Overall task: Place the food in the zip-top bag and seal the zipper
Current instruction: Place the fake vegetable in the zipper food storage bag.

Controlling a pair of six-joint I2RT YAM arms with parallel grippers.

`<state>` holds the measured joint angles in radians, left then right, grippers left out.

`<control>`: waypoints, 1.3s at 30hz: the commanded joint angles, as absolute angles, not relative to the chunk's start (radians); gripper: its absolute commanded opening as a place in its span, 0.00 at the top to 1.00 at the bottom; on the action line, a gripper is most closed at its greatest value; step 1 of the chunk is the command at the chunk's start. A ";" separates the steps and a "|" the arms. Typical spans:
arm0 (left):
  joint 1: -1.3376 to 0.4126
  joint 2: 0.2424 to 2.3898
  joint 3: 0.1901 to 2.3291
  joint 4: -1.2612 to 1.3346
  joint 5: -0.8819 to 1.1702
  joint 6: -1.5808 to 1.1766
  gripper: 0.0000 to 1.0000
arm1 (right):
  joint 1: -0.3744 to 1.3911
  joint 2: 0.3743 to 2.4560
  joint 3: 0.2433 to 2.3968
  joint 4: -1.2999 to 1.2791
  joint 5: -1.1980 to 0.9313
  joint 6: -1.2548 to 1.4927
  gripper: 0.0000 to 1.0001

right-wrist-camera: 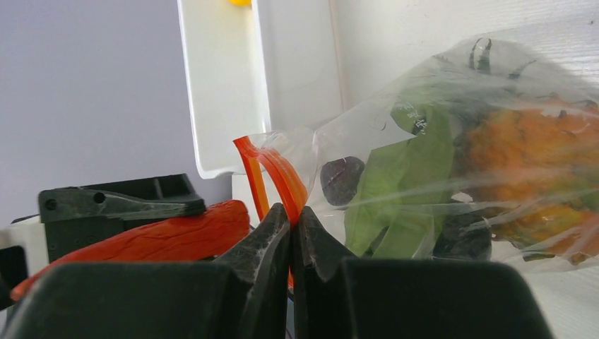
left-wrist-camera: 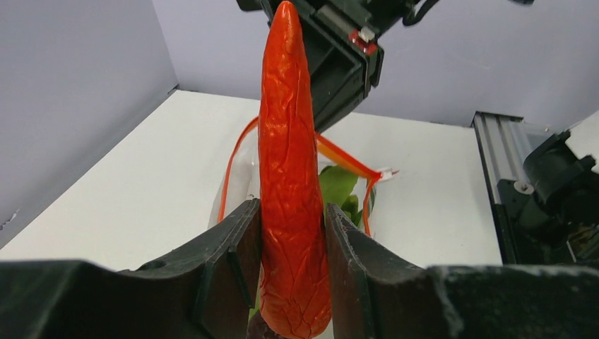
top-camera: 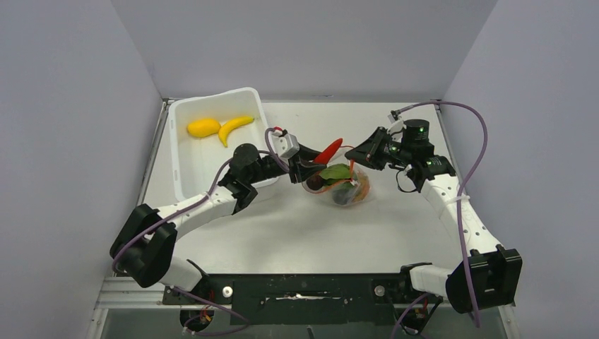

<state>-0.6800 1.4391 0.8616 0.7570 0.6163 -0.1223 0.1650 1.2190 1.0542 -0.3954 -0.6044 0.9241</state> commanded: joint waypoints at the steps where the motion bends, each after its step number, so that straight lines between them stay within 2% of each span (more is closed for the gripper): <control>1: -0.686 1.463 0.843 0.882 0.652 -0.033 0.84 | 0.158 1.200 1.079 -0.312 -0.643 0.924 0.95; 9: -0.686 1.488 0.827 0.858 0.658 0.029 0.77 | 0.158 1.200 1.083 -0.311 -0.643 0.925 0.95; 13: -0.685 1.491 0.831 0.833 0.646 0.043 0.66 | 0.158 1.191 1.078 -0.315 -0.637 0.922 0.95; 17: -0.685 1.475 0.852 0.751 0.610 0.058 0.47 | 0.158 1.187 1.082 -0.324 -0.628 0.911 0.95; 19: -0.684 1.456 0.860 0.704 0.580 0.063 0.45 | 0.158 1.182 1.083 -0.330 -0.619 0.903 0.95; 26: -0.684 1.376 0.858 0.577 0.448 0.061 0.42 | 0.158 1.178 1.087 -0.338 -0.590 0.890 0.94; 39: -0.689 1.244 0.839 0.379 0.208 -0.054 0.47 | 0.158 1.178 1.085 -0.356 -0.552 0.865 0.94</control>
